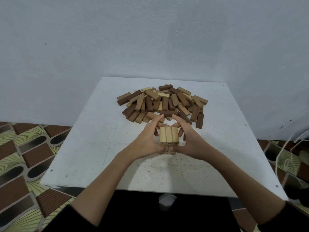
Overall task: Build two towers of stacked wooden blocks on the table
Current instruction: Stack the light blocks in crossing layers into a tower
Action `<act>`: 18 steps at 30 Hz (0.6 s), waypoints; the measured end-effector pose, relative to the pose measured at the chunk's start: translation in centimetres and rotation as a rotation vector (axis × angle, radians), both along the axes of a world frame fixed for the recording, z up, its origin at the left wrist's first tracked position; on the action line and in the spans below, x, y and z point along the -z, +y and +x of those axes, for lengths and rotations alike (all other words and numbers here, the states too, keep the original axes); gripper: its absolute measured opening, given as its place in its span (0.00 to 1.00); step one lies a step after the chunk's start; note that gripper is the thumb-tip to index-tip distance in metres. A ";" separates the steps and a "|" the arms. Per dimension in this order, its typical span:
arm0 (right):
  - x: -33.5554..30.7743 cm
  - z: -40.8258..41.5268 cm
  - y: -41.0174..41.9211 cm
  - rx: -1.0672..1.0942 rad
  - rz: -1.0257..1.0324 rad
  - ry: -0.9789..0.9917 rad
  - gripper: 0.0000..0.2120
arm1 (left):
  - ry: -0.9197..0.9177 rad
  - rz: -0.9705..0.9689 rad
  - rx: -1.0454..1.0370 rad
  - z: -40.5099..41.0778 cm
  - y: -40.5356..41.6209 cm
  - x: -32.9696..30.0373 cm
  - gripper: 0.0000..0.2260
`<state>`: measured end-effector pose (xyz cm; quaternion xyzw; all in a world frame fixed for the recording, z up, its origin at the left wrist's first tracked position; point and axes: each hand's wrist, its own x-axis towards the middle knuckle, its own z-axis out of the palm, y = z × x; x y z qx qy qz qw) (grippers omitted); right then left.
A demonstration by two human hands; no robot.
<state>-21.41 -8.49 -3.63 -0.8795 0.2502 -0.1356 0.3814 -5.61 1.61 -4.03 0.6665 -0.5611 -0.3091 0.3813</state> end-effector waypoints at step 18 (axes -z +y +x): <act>-0.4 0.0 0.1 -0.010 0.016 0.049 0.48 | -0.032 0.000 -0.002 0.1 0.2 0.1 0.47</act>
